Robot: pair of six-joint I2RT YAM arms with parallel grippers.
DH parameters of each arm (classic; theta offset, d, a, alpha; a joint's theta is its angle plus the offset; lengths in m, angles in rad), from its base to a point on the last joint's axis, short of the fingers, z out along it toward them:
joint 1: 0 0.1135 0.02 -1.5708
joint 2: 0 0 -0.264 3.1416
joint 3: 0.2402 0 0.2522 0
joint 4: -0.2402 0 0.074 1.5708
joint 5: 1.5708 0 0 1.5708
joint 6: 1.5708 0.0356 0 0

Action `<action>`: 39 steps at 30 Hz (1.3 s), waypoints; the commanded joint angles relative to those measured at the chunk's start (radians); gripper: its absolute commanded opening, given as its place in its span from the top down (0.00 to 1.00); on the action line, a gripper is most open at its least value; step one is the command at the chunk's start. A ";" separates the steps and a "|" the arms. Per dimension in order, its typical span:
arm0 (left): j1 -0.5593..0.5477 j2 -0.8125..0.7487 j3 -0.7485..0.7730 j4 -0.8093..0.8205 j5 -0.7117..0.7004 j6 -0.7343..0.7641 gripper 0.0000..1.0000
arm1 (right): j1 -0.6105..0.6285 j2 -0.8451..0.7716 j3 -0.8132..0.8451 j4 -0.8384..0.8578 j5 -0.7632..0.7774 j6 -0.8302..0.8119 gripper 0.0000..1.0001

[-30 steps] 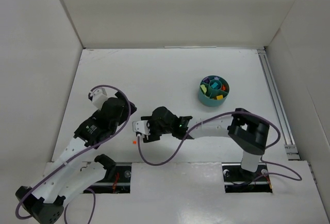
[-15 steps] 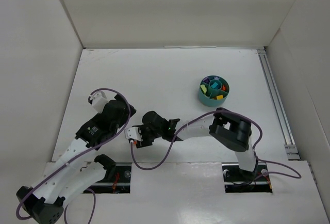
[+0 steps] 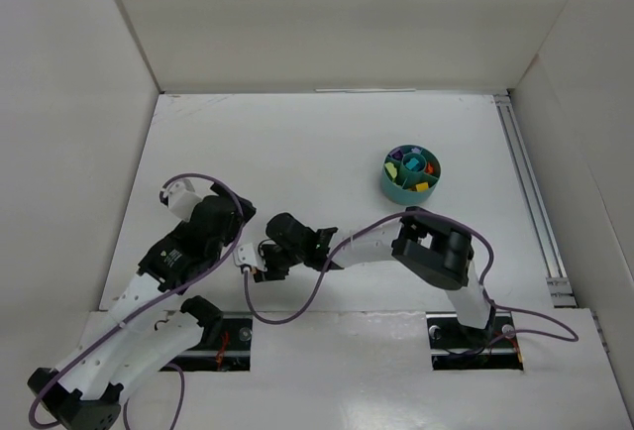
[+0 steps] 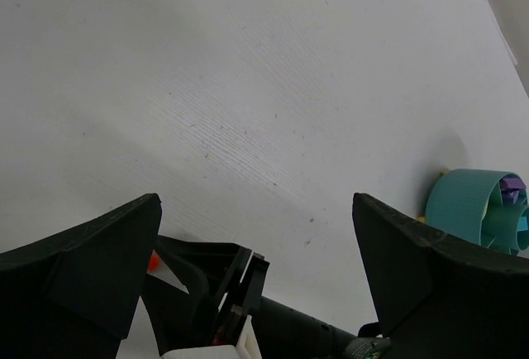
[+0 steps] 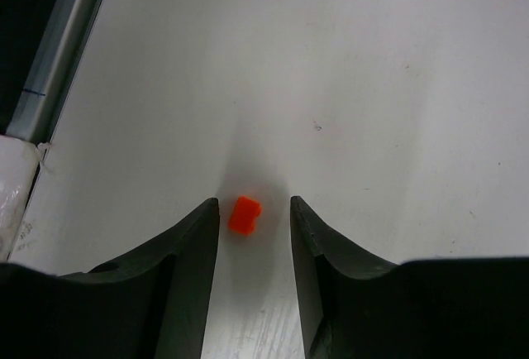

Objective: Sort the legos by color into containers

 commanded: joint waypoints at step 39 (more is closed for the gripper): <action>0.002 0.003 -0.012 -0.004 -0.042 -0.020 0.03 | -0.035 0.023 0.047 -0.097 -0.057 0.089 0.89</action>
